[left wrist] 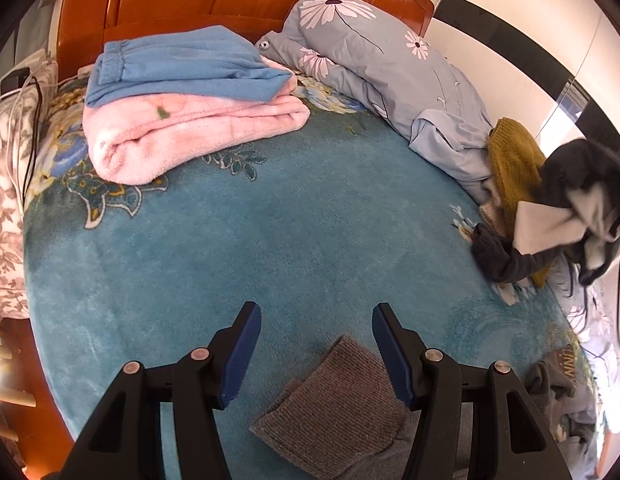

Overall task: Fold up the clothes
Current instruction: 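Carry the navy hoodie with the right tool onto the clothes by the pillow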

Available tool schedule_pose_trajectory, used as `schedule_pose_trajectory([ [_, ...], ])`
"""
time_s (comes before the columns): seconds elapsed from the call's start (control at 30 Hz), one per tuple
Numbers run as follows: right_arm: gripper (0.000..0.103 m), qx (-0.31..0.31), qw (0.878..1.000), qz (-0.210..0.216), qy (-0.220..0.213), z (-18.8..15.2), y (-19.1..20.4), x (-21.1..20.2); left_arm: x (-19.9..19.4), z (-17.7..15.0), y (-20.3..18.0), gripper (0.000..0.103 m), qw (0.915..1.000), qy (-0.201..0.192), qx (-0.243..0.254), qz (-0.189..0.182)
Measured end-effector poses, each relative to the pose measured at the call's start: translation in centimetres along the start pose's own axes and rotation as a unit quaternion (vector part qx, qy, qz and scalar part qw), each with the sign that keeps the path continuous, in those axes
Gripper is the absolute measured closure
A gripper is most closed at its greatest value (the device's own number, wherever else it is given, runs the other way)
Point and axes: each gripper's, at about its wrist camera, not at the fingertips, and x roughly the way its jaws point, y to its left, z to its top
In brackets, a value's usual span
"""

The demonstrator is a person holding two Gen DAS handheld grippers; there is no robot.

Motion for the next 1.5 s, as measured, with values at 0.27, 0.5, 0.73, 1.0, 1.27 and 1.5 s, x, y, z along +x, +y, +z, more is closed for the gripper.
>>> schedule_pose_trajectory([
  [0.27,0.067,-0.065,0.998,-0.015,0.012,6.3,0.3,5.0,0.9,0.4,0.0,0.041,0.9998,-0.003,-0.002,0.020],
  [0.5,0.062,-0.049,0.987,-0.113,0.104,-1.4,-9.2,11.0,0.7,0.2,-0.5,0.041,0.9996,-0.004,0.009,0.025],
  [0.73,0.029,-0.081,0.983,-0.071,0.151,1.1,-6.7,5.5,0.4,-0.1,-1.5,0.041,0.9999,-0.002,0.011,0.008],
  [1.0,0.026,-0.114,0.969,-0.062,0.210,-0.5,-7.3,-0.7,-0.7,-0.4,-2.8,0.041,0.9996,-0.006,0.024,-0.011],
  [1.27,0.052,-0.074,0.959,-0.085,0.259,-4.7,-11.2,-2.5,-0.8,-0.5,-3.2,0.041,0.9995,-0.007,0.029,-0.012],
  [1.5,0.075,-0.049,0.987,-0.035,0.152,1.5,-6.3,1.1,-0.3,0.1,-3.7,0.041,0.9990,-0.007,0.044,0.008],
])
